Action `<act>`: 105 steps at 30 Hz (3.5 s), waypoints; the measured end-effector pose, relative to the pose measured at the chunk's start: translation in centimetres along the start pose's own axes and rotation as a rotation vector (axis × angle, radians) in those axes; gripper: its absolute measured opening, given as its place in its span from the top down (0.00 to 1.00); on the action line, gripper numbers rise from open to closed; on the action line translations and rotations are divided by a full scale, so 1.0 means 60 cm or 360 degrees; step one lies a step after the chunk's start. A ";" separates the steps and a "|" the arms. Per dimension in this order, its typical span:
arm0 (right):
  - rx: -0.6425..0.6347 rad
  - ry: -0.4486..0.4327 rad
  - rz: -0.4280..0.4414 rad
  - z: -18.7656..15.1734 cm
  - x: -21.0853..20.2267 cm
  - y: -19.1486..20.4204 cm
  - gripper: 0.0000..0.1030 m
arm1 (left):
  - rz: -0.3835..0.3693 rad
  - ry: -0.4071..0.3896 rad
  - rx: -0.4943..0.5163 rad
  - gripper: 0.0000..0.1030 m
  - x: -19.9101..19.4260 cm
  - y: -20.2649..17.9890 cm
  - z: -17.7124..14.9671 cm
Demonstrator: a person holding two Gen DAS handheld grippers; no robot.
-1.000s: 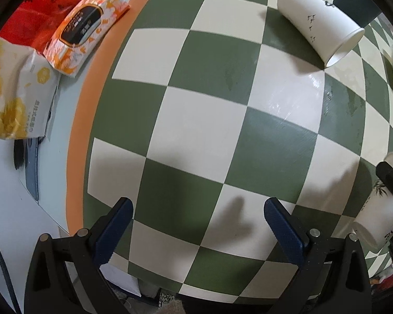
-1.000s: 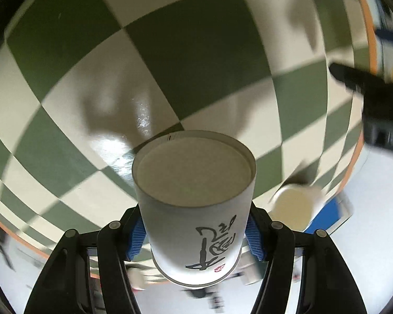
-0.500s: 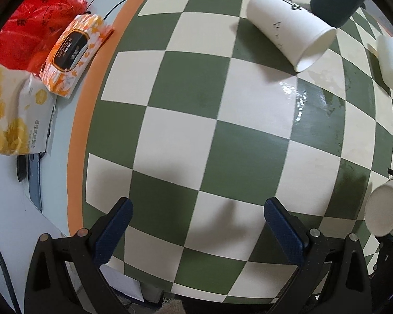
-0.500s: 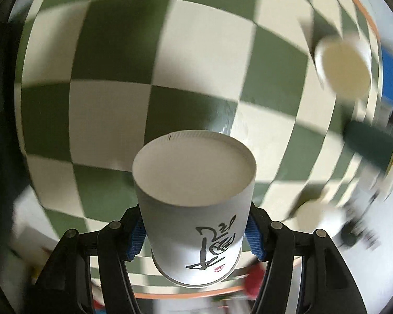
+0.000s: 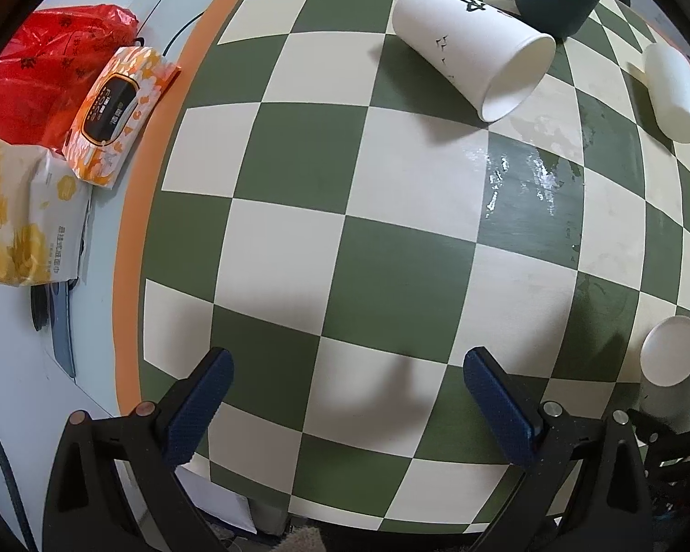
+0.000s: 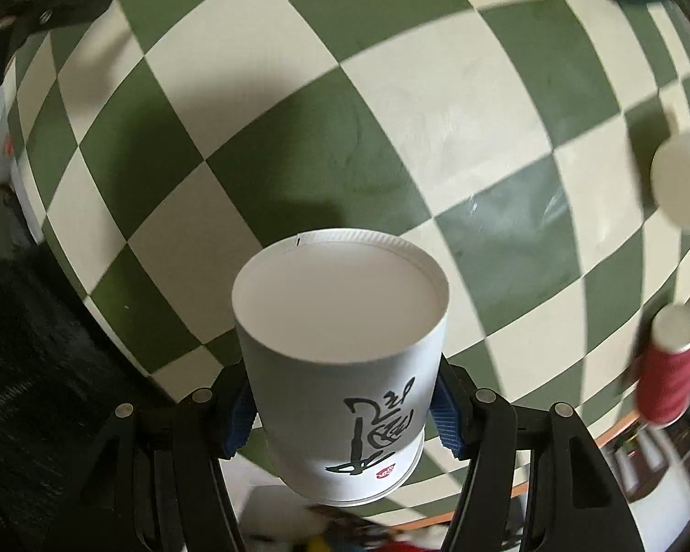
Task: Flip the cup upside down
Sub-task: 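Lift the cup with the right tool and rotate it rim-down, then lower the cup rim-down onto the table and open the right tool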
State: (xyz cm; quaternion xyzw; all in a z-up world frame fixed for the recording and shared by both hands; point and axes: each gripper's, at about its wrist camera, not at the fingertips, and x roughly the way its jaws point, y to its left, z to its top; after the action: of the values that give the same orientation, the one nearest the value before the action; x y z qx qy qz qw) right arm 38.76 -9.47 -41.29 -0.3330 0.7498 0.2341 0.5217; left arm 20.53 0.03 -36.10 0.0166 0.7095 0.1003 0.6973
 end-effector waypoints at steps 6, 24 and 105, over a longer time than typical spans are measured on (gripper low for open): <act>0.0236 0.0063 0.0151 0.022 0.016 -0.039 0.36 | -0.0001 -0.0011 0.0021 0.00 -0.002 0.002 0.000; 0.0449 0.0169 0.0233 0.025 0.057 -0.066 0.10 | -0.0019 -0.0012 0.0037 0.00 -0.005 0.001 0.000; 0.1290 -0.1481 0.0095 -0.200 0.000 -0.082 0.39 | -0.0076 -0.0153 0.0347 0.00 -0.055 -0.098 0.001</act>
State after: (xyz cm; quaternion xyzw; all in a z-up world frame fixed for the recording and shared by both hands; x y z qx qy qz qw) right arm 34.88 -21.15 -37.14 0.0498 0.4818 0.0658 0.8724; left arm 21.37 -6.28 -33.83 0.0802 0.6821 0.0049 0.7268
